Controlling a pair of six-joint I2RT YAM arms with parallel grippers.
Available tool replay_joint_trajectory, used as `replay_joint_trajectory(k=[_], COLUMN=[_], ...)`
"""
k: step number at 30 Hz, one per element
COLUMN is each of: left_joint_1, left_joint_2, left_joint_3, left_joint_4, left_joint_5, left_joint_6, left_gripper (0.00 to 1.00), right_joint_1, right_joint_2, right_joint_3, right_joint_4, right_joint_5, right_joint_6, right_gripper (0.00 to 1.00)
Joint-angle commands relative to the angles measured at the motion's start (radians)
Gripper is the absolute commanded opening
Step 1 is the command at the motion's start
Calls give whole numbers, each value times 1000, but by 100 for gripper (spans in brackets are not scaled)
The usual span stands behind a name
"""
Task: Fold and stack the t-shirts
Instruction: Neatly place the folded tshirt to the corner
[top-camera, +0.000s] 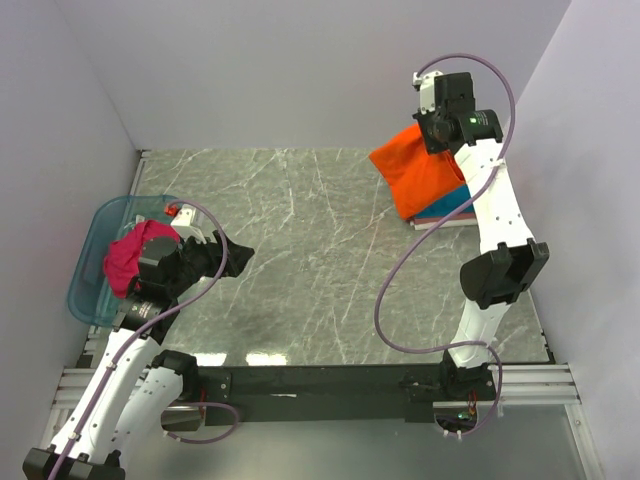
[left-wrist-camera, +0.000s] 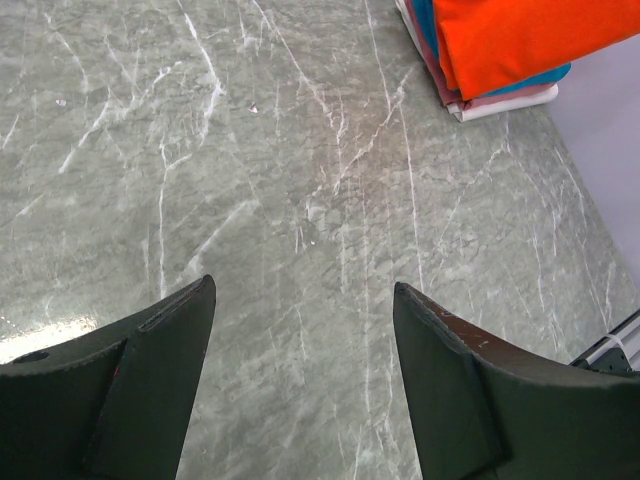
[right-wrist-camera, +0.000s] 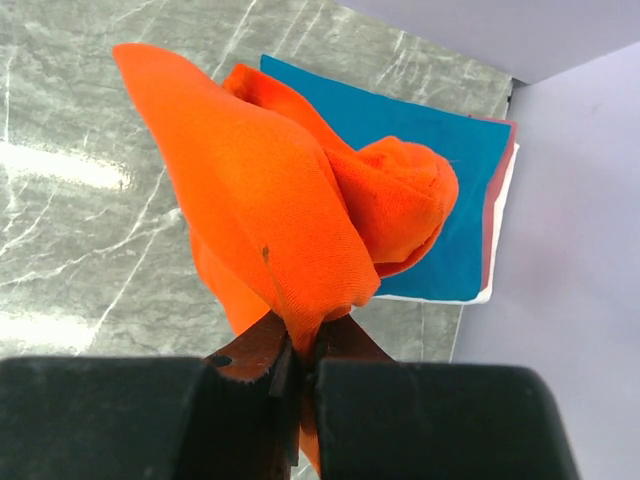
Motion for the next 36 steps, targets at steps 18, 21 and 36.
replay_joint_trajectory(k=[18,21,36], left_joint_1=[3,3,3], left_joint_2=[-11,-9,-1], left_joint_3=[-7,-7,-6], left_joint_4=[16,16,17], left_joint_5=[7,6,4], left_joint_6=[18,18,18], left_gripper=[77,77,77], right_joint_1=[-56,-56,-76], right_joint_2=[14,38,98], right_joint_3=[29,40,63], right_joint_4=[123,132,210], right_joint_5=[64,64,145], right_joint_6=[-89,-100,-124], right_gripper=[0,0,0])
